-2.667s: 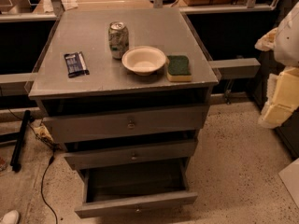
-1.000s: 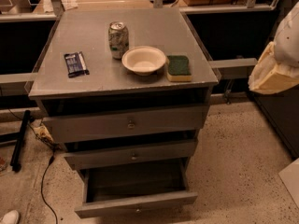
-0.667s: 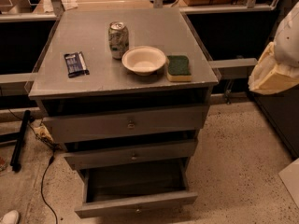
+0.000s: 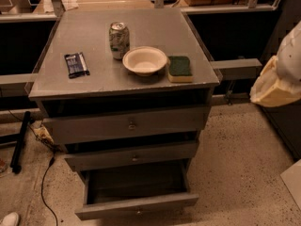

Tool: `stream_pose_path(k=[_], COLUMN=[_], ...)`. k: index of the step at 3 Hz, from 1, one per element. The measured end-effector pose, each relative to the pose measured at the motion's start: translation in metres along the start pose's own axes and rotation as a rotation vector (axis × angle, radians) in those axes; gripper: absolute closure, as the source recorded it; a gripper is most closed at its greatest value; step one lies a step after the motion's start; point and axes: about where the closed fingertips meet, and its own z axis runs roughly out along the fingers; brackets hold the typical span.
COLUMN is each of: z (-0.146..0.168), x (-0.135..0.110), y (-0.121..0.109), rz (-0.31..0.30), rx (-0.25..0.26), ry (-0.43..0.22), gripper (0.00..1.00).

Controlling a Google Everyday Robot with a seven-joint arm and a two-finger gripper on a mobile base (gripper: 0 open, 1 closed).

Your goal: Close bottom drawer

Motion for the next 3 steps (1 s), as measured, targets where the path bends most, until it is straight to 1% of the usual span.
stream_pose_path(k=[1, 2, 3], z=[0.048, 0.116, 0.192], x=[0.013, 0.03, 0.051], y=[0.023, 0.048, 0.067], rz=[0.015, 0.035, 0.066], rx=[0.005, -0.035, -0.086], ry=[-0.014, 0.001, 0.04], gripper=[1.0, 1.0, 1.0])
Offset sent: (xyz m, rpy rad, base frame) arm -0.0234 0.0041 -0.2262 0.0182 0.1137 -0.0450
